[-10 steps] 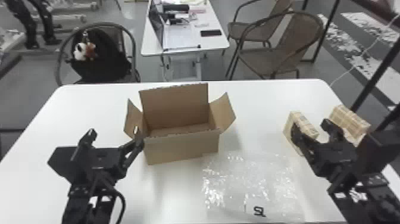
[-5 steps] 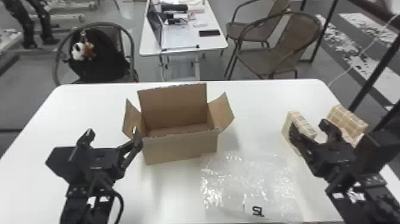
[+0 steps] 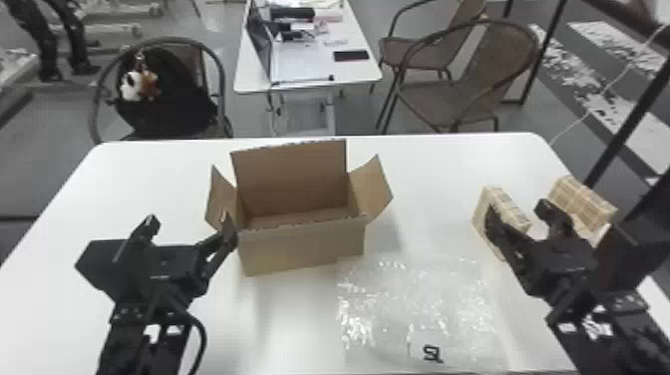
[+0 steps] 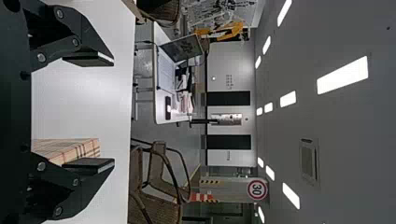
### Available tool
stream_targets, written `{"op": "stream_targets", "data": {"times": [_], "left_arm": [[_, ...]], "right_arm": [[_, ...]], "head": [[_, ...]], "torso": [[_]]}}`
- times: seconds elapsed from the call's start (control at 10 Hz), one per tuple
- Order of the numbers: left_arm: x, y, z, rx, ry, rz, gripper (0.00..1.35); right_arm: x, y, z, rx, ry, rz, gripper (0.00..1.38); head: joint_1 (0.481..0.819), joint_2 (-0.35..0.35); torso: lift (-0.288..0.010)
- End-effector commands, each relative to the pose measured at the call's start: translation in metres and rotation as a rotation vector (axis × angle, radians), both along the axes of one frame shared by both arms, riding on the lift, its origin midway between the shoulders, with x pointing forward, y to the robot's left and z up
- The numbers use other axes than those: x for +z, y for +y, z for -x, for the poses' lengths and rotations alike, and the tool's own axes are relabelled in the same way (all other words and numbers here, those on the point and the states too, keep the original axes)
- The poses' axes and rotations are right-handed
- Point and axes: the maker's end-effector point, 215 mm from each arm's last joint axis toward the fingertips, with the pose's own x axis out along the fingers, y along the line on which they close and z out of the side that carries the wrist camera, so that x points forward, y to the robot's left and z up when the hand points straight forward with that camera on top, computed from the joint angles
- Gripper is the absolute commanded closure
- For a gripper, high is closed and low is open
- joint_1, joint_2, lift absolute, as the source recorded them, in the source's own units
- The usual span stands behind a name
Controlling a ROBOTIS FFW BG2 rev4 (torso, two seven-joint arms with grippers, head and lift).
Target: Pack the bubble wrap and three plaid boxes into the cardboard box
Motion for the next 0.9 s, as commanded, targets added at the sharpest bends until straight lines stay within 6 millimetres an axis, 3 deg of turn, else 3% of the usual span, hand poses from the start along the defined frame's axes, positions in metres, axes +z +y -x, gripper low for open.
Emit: {"op": "stream_targets", "data": {"times": [0.0, 0.2, 0.4, 0.8], "left_arm": [[0.008, 0.011, -0.016, -0.02, 0.011, 0.063, 0.11], [0.009, 0.018, -0.034, -0.042, 0.108, 0.102, 0.11], [-0.012, 0.01, -0.044, -0.132, 0.234, 0.19, 0.11], [-0.03, 0.002, -0.053, -0.187, 0.376, 0.25, 0.11]], "right_arm": [[-0.001, 0.002, 0.0, 0.005, 0.002, 0.001, 0.49], [-0.001, 0.003, 0.0, 0.01, 0.002, 0.002, 0.49], [-0.002, 0.004, 0.0, 0.013, 0.004, 0.001, 0.49], [-0.002, 0.01, -0.003, 0.036, -0.002, -0.001, 0.49]], "head": [[0.695, 0.034], [0.695, 0.047], [0.695, 0.05], [0.695, 0.047]], "torso": [[-0.132], [-0.132], [-0.132], [-0.132]]}}
